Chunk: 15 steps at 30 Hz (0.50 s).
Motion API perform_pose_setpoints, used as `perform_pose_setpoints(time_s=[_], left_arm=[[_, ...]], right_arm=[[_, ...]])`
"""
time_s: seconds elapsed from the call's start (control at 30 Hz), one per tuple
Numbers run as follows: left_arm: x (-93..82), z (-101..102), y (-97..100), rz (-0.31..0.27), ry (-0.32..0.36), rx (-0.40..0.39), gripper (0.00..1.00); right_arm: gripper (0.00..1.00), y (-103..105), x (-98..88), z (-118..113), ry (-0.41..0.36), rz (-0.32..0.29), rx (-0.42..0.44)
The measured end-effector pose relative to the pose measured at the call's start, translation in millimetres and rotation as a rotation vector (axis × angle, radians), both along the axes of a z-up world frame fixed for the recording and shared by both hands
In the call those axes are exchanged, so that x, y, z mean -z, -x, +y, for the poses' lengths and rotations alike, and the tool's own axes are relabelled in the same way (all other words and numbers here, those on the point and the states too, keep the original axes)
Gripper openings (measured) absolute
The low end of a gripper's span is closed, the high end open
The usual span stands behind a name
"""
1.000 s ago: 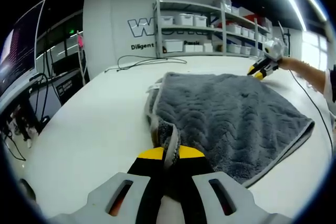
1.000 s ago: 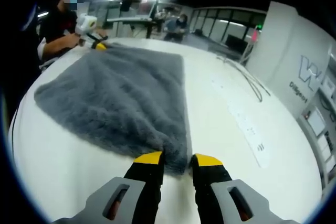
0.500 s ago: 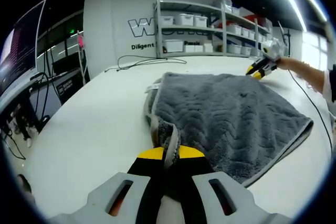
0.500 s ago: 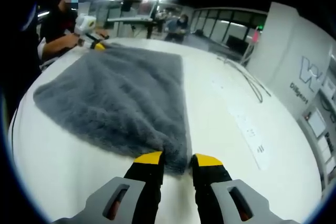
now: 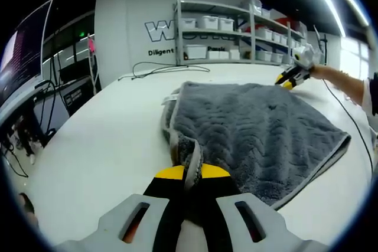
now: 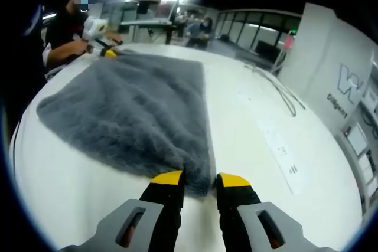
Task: Open the folded towel by lifting each exposed corner and separating the folded layers until the towel lies flat within the target outline without major curled edges
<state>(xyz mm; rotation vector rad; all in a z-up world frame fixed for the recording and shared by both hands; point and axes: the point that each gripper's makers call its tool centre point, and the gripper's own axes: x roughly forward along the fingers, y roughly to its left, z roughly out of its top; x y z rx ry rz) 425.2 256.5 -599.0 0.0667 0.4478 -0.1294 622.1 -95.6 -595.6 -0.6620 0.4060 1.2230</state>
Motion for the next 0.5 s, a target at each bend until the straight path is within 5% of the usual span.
perform_pose_setpoints(time_s=[0.5], left_arm=[[-1.0,-2.7,3.1,0.000,0.001,-0.002,0.06]], right_arm=[[0.19,-2.6,0.0,0.1,-0.004,0.002,-0.007]])
